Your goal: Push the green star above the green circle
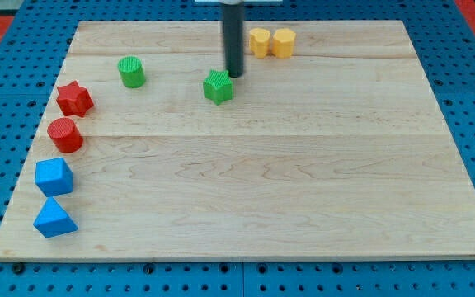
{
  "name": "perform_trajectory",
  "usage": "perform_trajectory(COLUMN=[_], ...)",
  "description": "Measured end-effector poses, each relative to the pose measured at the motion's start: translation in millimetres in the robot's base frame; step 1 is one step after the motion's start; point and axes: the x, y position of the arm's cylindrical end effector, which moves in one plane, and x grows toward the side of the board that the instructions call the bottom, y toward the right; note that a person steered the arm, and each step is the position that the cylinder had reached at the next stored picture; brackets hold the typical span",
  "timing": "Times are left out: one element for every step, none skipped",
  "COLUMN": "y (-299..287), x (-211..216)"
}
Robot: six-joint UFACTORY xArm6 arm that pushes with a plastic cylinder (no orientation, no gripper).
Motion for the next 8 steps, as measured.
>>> perform_trajectory(y=[56, -26, -77, -134, -133, -120, -158, -155], x=[35, 52, 16, -3, -10, -54, -53, -84])
